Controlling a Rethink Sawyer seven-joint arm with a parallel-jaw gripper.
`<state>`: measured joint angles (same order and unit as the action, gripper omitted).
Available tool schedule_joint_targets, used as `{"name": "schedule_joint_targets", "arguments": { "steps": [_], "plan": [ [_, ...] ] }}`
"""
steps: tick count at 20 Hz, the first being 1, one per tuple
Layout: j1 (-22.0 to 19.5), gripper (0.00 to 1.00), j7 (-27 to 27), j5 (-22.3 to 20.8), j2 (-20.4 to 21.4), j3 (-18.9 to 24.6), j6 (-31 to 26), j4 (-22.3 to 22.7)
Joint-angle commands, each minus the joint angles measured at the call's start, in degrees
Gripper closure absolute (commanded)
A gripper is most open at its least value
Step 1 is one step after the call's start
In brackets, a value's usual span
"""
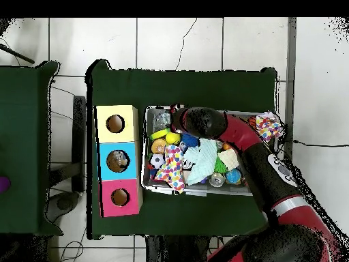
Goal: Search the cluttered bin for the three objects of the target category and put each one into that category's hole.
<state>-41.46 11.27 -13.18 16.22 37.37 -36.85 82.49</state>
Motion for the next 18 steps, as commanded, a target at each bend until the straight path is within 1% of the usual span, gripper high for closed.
{"name": "schedule_joint_targets", "arguments": {
  "steps": [1,4,12,15,18],
  "plan": [
    [1.6,0.0,-8.2,1.4,-1.0,-0.9,-8.4,-6.0],
    [2.2,0.0,-8.0,1.4,-1.8,-1.1,-9.1,-7.8],
    [2.3,0.0,-8.4,0.6,-2.8,-0.9,-6.4,-6.3],
    [2.2,0.0,-7.9,0.3,-3.1,-1.0,-6.4,-6.5],
    [1.7,0.0,-7.3,-0.4,-3.4,-1.0,-5.2,-6.0]
  ]
}}
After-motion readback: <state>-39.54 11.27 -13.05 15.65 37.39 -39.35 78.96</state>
